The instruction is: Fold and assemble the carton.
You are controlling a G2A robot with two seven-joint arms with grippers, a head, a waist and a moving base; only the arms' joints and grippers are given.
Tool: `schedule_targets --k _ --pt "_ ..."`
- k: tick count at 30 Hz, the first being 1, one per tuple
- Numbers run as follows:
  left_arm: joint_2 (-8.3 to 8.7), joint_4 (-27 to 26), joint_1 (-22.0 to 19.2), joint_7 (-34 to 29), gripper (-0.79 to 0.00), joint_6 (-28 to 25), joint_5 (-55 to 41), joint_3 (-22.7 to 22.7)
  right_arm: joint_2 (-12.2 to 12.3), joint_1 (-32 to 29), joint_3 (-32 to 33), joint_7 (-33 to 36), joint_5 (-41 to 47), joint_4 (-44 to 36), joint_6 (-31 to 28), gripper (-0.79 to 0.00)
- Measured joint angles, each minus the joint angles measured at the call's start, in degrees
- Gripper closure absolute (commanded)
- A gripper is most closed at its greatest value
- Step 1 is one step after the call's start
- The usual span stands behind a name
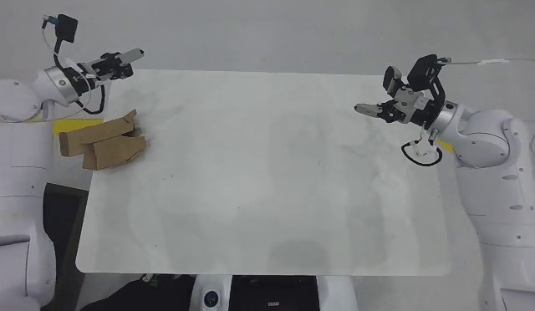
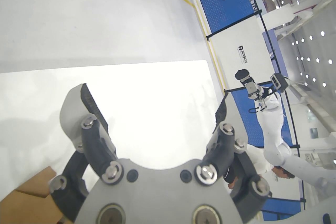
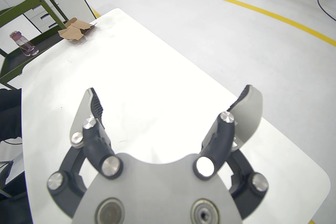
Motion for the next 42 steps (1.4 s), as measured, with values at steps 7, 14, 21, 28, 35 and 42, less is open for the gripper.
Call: schedule_targets --k 7,14,21,28,35,42 --pt "3.20 -3.92 6.47 0.98 -0.785 4.30 3.43 -9.15 0.00 0.00 0.00 0.00 0.00 0.00 0.00 -0.785" --pt "6.02 -9.62 14.54 1.79 -0.785 9.46 8.33 -18.93 0.00 0.00 0.00 0.00 0.00 0.00 0.00 -0.785" --pt "6.65 -12.92 25.07 8.92 -0.785 16.44 6.81 -26.71 0.00 0.00 0.00 0.00 0.00 0.00 0.00 -0.785" --pt "5.50 -16.43 35.19 17.26 -0.785 19.11 0.33 -29.56 0.00 0.00 0.00 0.00 0.00 0.00 0.00 -0.785" --pt "4.69 -18.55 42.67 24.66 -0.785 20.59 -0.94 -31.47 0.00 0.00 0.00 0.00 0.00 0.00 0.00 -0.785" --pt "4.24 -17.97 47.00 25.94 -0.785 21.65 -0.82 -31.75 0.00 0.00 0.00 0.00 0.00 0.00 0.00 -0.785"
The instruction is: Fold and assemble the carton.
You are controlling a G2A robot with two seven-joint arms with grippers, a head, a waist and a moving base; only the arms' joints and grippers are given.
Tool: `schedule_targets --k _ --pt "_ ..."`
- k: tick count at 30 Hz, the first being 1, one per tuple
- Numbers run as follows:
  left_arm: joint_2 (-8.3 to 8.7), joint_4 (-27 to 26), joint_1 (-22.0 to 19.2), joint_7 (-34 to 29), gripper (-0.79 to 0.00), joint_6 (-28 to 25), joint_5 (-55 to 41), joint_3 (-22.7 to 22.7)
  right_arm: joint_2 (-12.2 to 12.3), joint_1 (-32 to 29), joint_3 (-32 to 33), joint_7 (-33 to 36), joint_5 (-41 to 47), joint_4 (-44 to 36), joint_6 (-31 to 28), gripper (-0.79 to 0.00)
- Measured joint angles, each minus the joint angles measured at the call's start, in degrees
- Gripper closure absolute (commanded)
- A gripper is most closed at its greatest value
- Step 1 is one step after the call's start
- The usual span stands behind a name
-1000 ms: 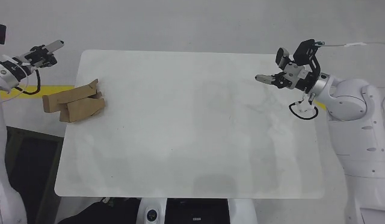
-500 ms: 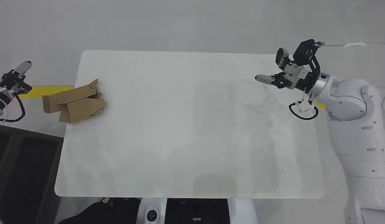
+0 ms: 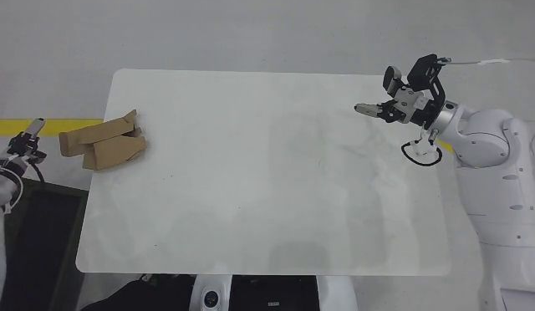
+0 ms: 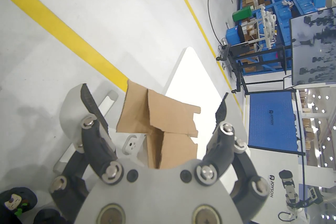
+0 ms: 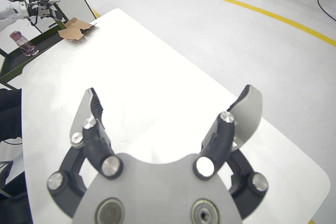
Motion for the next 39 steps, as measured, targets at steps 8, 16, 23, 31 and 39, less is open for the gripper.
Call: schedule_targets --k 8,16,23,31,39 --pt "-0.80 3.30 1.89 0.49 -0.785 1.01 -4.18 0.72 0.00 0.00 0.00 0.00 0.00 0.00 0.00 -0.785" --pt "-1.75 7.28 -0.41 -0.51 -0.785 -0.89 -8.33 4.45 0.00 0.00 0.00 0.00 0.00 0.00 0.00 -0.785" --pt "-2.42 10.89 -4.36 -1.26 -0.326 -3.74 -9.92 8.15 0.00 0.00 0.00 0.00 0.00 0.00 0.00 -0.785" --pt "-3.14 16.07 -8.86 1.13 0.000 -5.07 -11.22 10.82 0.00 0.00 0.00 0.00 0.00 0.00 0.00 -0.785" --pt "-3.61 17.52 -12.21 2.14 0.000 -6.08 -14.87 11.05 0.00 0.00 0.00 0.00 0.00 0.00 0.00 -0.785"
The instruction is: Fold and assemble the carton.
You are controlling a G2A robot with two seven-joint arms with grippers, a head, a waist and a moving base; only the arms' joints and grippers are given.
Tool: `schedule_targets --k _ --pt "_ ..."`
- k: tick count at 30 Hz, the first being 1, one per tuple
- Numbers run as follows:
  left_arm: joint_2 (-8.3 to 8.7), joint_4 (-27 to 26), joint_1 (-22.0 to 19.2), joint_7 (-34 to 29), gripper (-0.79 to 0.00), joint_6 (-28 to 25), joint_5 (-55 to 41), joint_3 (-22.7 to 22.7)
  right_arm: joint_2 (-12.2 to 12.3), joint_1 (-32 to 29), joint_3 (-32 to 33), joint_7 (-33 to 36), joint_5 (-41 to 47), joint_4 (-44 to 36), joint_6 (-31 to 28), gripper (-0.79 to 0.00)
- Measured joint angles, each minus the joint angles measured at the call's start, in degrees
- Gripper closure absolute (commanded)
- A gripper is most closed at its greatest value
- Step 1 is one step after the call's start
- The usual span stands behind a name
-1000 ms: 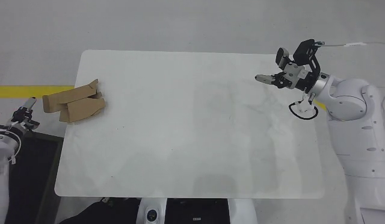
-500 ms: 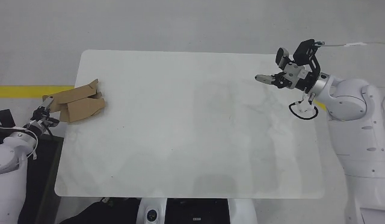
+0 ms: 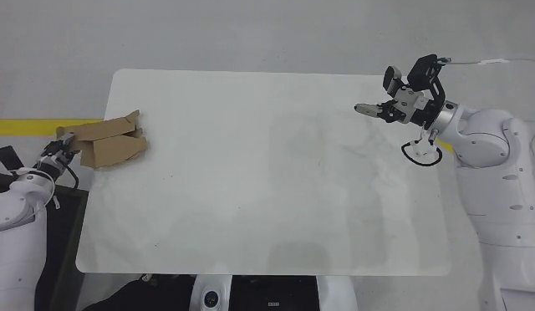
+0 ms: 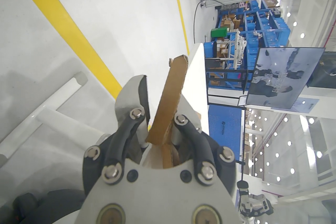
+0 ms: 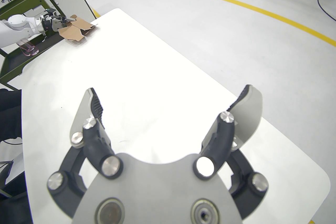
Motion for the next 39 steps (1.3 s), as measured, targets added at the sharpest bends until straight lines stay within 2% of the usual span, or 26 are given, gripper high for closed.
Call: schedule_targets --k 10,16,22,29,39 --pt "-0.87 -5.02 -6.16 0.48 0.000 0.11 -4.21 2.49 0.00 0.00 0.00 0.00 0.00 0.00 0.00 -0.785" --pt "-1.70 -6.47 -12.86 -1.15 0.000 -1.29 -4.93 6.94 0.00 0.00 0.00 0.00 0.00 0.00 0.00 -0.785" --pt "-3.27 -5.21 -20.93 -7.06 0.000 -4.31 -4.85 15.24 0.00 0.00 0.00 0.00 0.00 0.00 0.00 -0.785" --pt "-5.90 -1.45 -30.13 -15.00 0.000 -9.60 -4.93 26.05 0.00 0.00 0.00 0.00 0.00 0.00 0.00 -0.785" --pt "-10.73 1.57 -38.33 -28.82 0.000 -16.02 -11.88 39.81 0.00 0.00 0.00 0.00 0.00 0.00 0.00 -0.785"
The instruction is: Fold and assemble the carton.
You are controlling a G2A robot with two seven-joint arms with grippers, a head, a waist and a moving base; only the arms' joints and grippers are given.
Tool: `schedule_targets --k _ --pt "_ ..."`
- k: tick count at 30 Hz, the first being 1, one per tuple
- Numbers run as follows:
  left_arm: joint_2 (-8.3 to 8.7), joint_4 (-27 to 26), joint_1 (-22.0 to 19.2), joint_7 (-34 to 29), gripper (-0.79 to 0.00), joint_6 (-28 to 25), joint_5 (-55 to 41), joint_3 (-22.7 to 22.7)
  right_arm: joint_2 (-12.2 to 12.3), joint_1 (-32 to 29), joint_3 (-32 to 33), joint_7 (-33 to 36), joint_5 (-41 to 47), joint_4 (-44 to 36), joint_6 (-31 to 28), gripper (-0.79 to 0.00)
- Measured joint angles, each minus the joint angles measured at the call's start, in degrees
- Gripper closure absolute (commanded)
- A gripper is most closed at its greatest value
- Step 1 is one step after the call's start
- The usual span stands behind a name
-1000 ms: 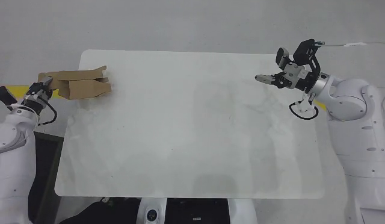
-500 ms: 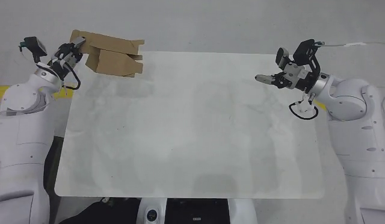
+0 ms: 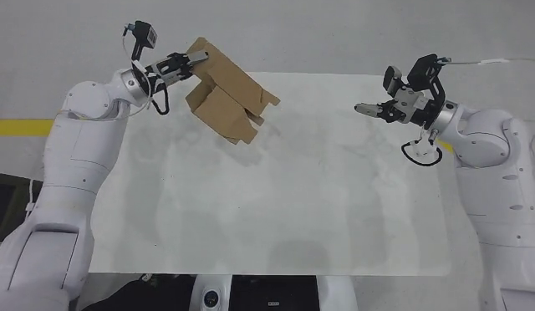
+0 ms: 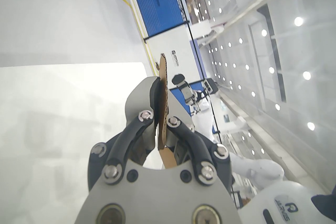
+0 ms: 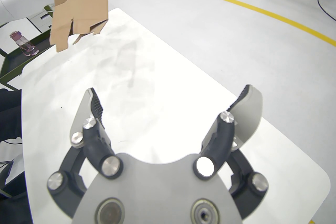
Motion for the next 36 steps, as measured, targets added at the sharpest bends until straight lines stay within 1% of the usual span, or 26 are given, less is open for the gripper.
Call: schedule_targets --k 7,10,13,16,19,24,30,36 --pt "-3.07 1.01 -3.17 -10.11 0.000 -4.30 -6.26 6.79 0.00 0.00 0.00 0.00 0.00 0.00 0.00 -0.785" --pt "-3.92 1.23 -3.94 -12.37 0.000 -5.46 -7.70 8.40 0.00 0.00 0.00 0.00 0.00 0.00 0.00 -0.785" --pt "-4.51 -0.59 -4.25 -13.47 0.000 -4.90 -7.99 10.22 0.00 0.00 0.00 0.00 0.00 0.00 0.00 -0.785" --pt "-4.61 -3.31 -3.85 -13.85 0.000 -4.43 -7.53 11.67 0.00 -0.88 -0.31 -0.41 0.83 -0.18 0.89 -0.785" --pt "-4.41 -5.57 -3.38 -13.87 0.000 -4.41 -6.84 12.73 -0.02 -1.64 -1.75 0.85 6.55 1.06 0.92 -0.785" --pt "-3.76 -8.14 -3.08 -11.69 0.000 -6.61 -3.99 14.46 -0.42 -0.80 -6.39 5.52 21.11 4.15 0.57 -0.785" --pt "-2.89 -9.01 -3.26 -8.48 0.000 -9.83 -0.25 17.59 -1.19 1.82 -13.37 13.89 39.66 7.16 0.31 -0.785" --pt "-2.27 -9.25 -3.63 -6.37 0.000 -11.92 -1.28 21.16 -2.36 3.73 -20.92 22.67 55.43 9.91 1.93 -0.785"
